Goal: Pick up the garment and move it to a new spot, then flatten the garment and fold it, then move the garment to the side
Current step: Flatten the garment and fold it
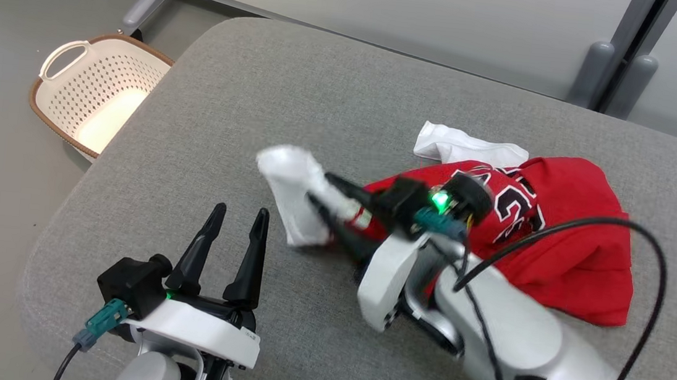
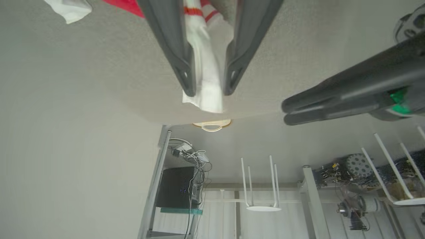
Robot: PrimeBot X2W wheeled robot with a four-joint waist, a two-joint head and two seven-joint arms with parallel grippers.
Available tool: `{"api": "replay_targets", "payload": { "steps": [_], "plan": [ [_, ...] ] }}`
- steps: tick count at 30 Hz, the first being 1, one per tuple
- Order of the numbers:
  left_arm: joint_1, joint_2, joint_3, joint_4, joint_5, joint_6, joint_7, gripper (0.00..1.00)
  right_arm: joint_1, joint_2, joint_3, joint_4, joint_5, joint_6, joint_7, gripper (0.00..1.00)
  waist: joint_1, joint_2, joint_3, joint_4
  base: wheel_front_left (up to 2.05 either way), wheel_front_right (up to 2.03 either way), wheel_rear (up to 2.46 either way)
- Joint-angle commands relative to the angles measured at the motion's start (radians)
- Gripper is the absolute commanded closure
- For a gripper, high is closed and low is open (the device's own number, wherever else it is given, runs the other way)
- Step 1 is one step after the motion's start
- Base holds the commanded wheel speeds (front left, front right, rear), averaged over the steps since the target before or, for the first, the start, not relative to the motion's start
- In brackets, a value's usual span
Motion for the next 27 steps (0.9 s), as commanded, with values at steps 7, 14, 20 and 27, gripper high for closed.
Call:
{"api": "replay_targets", "payload": {
  "steps": [7, 14, 20, 27],
  "plan": [
    [0.007, 0.004, 0.001, 0.004, 0.009, 0.003, -0.001, 0.00, -0.002, -0.053, 0.188, 0.020, 0.121, 0.000, 0.006, 0.00, 0.0000, 0.0000, -0.001, -0.016, 0.00, 0.00, 0.00],
    [0.010, 0.004, 0.027, 0.002, 0.034, -0.004, -0.001, 0.00, -0.014, -0.115, 0.122, 0.071, 0.154, 0.000, -0.055, 0.00, 0.0000, 0.0000, -0.028, -0.088, 0.00, 0.00, 0.00],
    [0.008, 0.004, 0.034, -0.010, 0.042, -0.008, -0.002, 0.00, 0.029, -0.151, -0.038, 0.127, 0.147, 0.000, -0.120, 0.00, 0.0000, 0.0000, -0.049, -0.141, 0.00, 0.00, 0.00],
    [0.017, 0.004, 0.036, -0.042, 0.045, -0.008, -0.001, 0.00, 0.197, -0.173, -0.361, 0.121, 0.077, 0.000, -0.173, 0.00, 0.0000, 0.0000, -0.055, -0.217, 0.00, 0.00, 0.00]
  ]
}}
